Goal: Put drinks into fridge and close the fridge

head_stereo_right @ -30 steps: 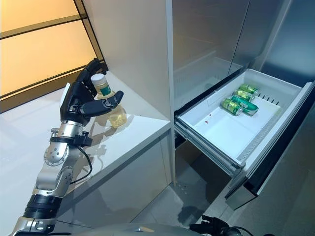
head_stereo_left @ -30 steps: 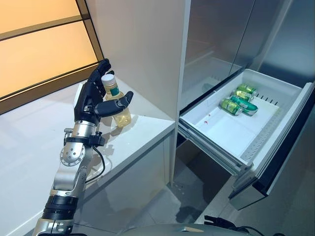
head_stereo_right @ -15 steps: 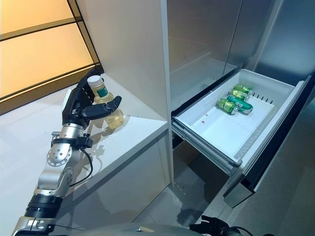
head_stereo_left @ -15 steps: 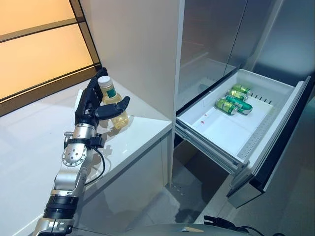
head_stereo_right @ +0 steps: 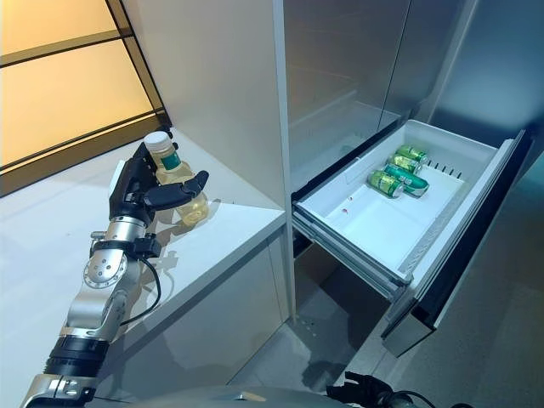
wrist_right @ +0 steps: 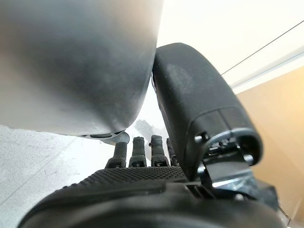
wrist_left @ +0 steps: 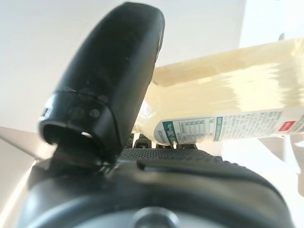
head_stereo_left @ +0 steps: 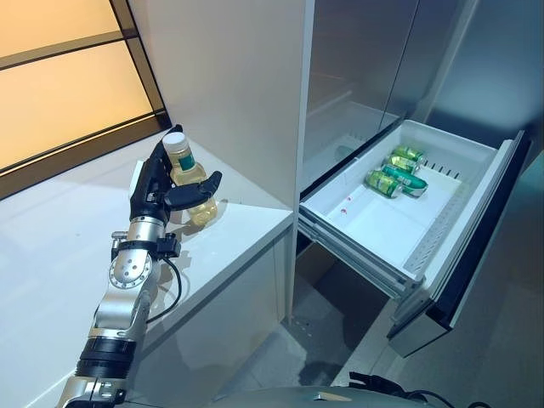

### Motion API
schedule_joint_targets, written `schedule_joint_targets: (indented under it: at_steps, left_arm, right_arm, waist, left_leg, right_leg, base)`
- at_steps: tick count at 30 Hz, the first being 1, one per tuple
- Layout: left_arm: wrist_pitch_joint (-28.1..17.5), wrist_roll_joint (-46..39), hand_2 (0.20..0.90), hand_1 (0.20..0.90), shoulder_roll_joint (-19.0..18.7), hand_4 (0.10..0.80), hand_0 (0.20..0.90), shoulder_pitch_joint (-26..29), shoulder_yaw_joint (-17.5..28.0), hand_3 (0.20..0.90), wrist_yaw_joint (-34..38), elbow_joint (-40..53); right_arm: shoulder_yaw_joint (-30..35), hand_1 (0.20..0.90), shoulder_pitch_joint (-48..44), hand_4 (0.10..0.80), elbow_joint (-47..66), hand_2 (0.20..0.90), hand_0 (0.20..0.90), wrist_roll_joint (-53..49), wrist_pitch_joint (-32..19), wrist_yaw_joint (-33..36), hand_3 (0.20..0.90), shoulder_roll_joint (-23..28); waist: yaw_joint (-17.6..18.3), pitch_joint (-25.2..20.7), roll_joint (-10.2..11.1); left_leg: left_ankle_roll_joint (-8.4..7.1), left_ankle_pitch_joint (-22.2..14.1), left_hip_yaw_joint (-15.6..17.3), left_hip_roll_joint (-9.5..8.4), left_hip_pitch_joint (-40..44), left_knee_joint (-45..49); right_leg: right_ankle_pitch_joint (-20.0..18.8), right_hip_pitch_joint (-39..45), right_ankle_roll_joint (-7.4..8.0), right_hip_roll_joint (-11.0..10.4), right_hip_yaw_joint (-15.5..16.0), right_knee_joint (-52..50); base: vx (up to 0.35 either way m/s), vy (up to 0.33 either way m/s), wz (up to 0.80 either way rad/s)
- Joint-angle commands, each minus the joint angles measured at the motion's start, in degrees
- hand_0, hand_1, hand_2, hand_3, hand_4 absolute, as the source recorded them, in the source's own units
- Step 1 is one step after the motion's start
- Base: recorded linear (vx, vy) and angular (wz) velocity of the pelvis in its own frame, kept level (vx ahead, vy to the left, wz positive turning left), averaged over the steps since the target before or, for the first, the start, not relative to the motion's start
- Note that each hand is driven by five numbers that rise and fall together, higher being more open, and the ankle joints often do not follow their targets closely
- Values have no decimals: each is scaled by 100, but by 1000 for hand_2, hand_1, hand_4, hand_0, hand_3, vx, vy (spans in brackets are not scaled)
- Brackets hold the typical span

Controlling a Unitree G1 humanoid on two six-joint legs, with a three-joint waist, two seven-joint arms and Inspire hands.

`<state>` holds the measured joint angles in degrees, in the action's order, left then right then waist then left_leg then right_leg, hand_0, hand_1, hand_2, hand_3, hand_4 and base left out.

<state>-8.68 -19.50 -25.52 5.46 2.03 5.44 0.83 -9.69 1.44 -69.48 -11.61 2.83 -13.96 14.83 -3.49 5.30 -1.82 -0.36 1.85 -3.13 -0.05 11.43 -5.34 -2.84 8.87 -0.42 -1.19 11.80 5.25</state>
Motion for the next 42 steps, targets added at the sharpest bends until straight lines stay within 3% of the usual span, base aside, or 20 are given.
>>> schedule_joint_targets:
  at_steps: [1,24,25,28,30,32,33,34,42]
  left_arm:
    - [-472,187,900,900,-252,800,900,487,97,900,164,187]
    - [-303,285,900,900,-287,800,900,446,70,900,162,185]
    - [-274,285,759,759,-287,635,759,448,65,735,178,206]
    - [-266,297,594,594,-303,443,594,443,52,543,172,196]
    - [-246,309,528,528,-304,366,528,441,60,466,153,201]
    - [-254,305,373,373,-324,185,373,434,46,285,148,200]
    - [-256,309,326,326,-326,130,326,433,46,230,151,199]
    - [-253,339,300,300,-333,100,300,430,51,200,157,204]
    - [-606,-133,300,300,-285,100,300,450,88,200,168,276]
  right_arm:
    - [-144,900,-36,800,-164,900,900,263,-38,-177,900,-86]
    - [-147,900,26,800,-48,900,900,248,12,-130,900,-114]
    - [-156,900,23,800,-29,900,900,245,31,-123,900,-114]
    - [-138,900,30,800,-32,900,900,254,32,-125,900,-107]
    - [-121,900,31,800,-44,900,900,249,18,-139,900,-99]
    - [-121,900,37,800,-40,900,900,242,22,-147,900,-91]
    - [-122,900,40,800,-38,900,900,242,21,-146,900,-92]
    - [-115,900,47,800,-30,900,900,250,24,-148,900,-91]
    - [-157,900,93,800,106,900,900,215,-8,-187,900,-76]
  waist:
    - [38,-108,60]
    - [82,-106,16]
    - [89,-105,9]
    - [97,-101,1]
    - [100,-99,-1]
    - [105,-94,-3]
    - [106,-94,-3]
    - [110,-96,-2]
    - [139,-79,26]
  left_leg:
    - [98,-319,378,-171,-54,60]
    - [88,-319,405,-172,-52,63]
    - [85,-316,416,-167,-51,59]
    - [83,-317,430,-166,-50,67]
    - [81,-313,436,-163,-55,68]
    - [82,-312,447,-161,-52,71]
    - [82,-312,449,-161,-52,71]
    - [80,-314,458,-158,-50,70]
    - [77,-311,470,-157,-54,68]
  right_leg:
    - [688,181,178,34,-182,-531]
    - [675,179,189,45,-188,-513]
    - [674,173,191,44,-186,-514]
    - [675,173,192,43,-189,-516]
    - [672,167,190,46,-190,-518]
    - [671,165,190,47,-192,-525]
    - [671,166,190,48,-193,-523]
    - [670,170,192,48,-192,-516]
    - [660,166,188,61,-218,-496]
  base:
    - [0,0,0]
    - [0,0,0]
    - [0,0,0]
    - [0,0,0]
    - [0,0,0]
    - [0,0,0]
    - [0,0,0]
    - [0,0,0]
    - [0,0,0]
